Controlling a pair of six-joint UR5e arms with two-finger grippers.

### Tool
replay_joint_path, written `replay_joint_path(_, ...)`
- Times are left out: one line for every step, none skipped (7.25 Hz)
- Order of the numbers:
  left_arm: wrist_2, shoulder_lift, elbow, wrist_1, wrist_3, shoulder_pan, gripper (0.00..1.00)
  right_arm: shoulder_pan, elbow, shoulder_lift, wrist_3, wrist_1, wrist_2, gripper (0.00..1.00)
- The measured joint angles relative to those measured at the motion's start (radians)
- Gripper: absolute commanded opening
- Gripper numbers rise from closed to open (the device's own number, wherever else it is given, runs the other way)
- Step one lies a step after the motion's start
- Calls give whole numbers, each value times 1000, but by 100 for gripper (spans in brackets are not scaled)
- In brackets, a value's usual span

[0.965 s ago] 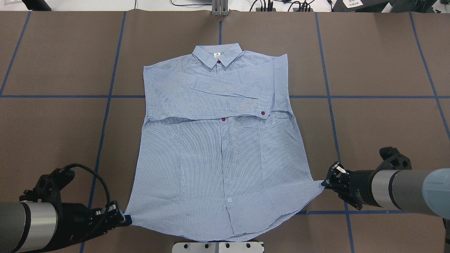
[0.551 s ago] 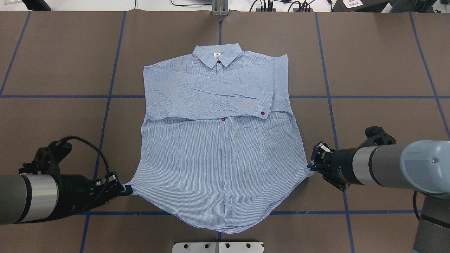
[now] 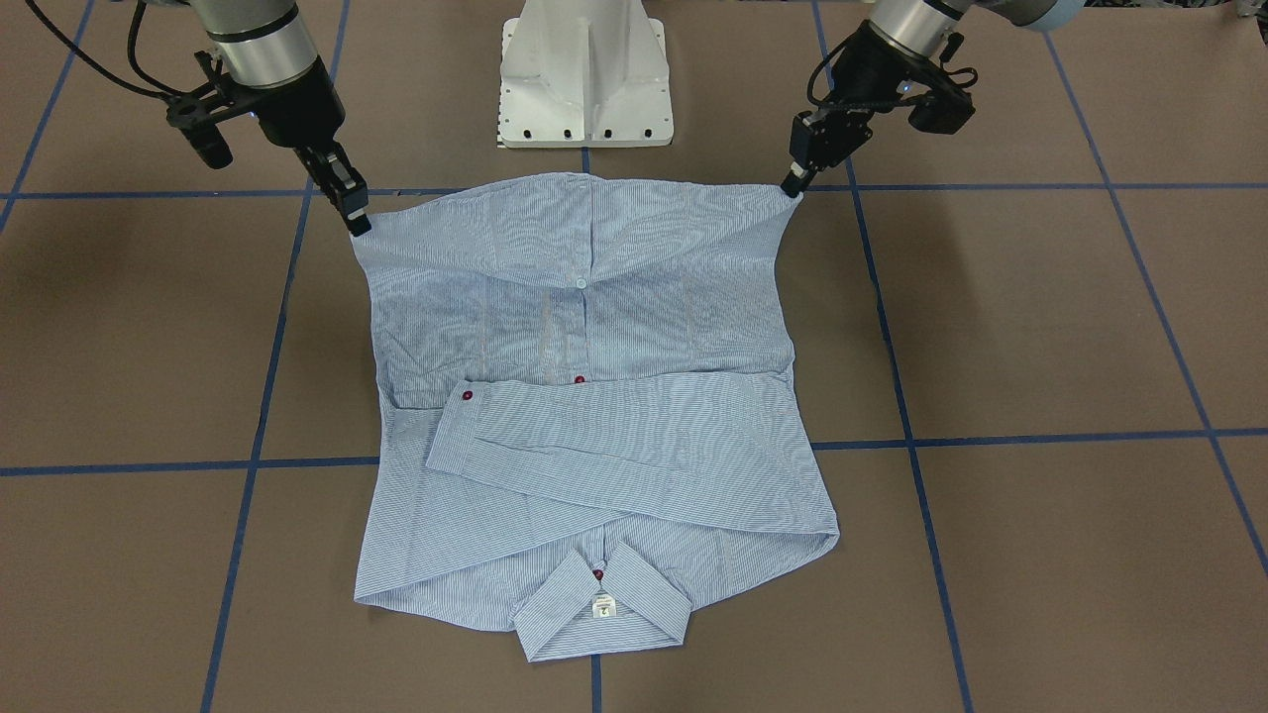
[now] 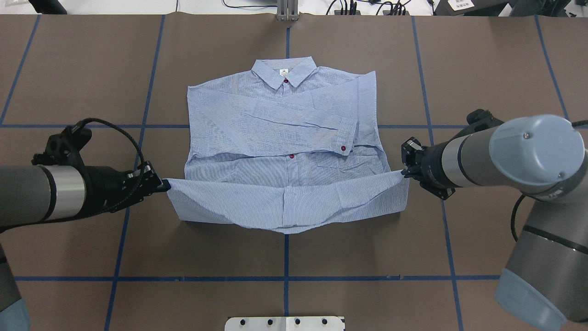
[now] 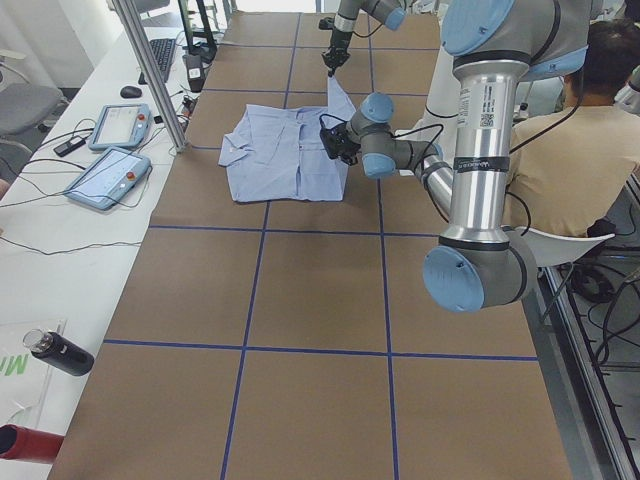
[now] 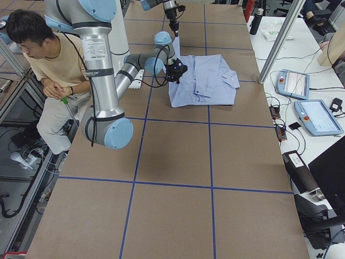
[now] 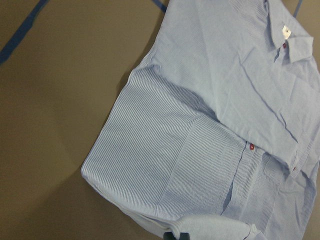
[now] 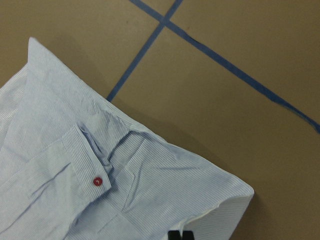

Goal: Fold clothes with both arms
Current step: 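Lift both hem corners and carry them toward the collar with both grippers, then lay the hem near the collar and release with both grippers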

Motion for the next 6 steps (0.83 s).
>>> replay_joint_path(-26, -40, 46, 0, 18, -46, 0, 50, -46, 21, -65, -3, 24, 0)
replay_joint_path(-44, -69, 86, 0, 38, -80, 0, 94, -99, 50, -115, -4, 46, 0)
replay_joint_path(-52, -102, 134, -1, 56, -109, 0, 128, -166, 92, -157, -2, 58, 0)
replay_joint_path(-54, -152, 199, -3, 66, -138, 0, 154, -243, 147, -195, 1, 63, 0)
replay_joint_path(-54, -212, 282, -8, 74, -162, 0, 173, -324, 211, -221, 3, 65, 0)
replay_joint_path(-53, -271, 370, -14, 82, -189, 0, 189, -415, 280, -242, 6, 65, 0)
